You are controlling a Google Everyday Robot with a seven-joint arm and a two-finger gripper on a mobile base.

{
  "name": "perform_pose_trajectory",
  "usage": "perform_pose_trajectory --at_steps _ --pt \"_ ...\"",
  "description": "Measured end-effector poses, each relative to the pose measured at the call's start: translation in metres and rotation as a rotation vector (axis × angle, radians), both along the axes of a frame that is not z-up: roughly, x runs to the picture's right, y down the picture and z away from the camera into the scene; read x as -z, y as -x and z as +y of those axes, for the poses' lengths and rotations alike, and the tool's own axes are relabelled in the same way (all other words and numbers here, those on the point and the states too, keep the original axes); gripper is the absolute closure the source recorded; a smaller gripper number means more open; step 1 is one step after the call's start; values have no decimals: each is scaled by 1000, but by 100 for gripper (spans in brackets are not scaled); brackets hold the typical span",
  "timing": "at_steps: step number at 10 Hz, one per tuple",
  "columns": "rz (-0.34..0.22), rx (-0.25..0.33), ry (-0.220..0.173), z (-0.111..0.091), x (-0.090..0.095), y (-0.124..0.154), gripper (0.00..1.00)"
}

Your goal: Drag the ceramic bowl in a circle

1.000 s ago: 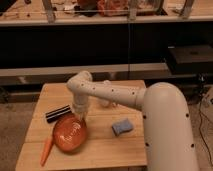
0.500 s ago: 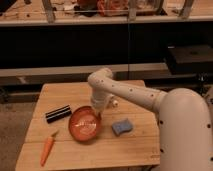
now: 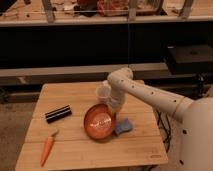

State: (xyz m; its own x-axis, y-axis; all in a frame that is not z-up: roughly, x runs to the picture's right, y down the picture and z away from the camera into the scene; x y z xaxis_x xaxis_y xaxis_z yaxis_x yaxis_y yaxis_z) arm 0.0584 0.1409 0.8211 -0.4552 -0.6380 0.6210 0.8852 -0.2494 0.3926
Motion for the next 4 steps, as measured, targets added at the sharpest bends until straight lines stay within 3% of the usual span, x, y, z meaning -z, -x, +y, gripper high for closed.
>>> perform_pose_trajectory --at_steps 2,4 --pt "-67 72 0 22 24 8 100" --pt "-180 167 2 47 53 23 100"
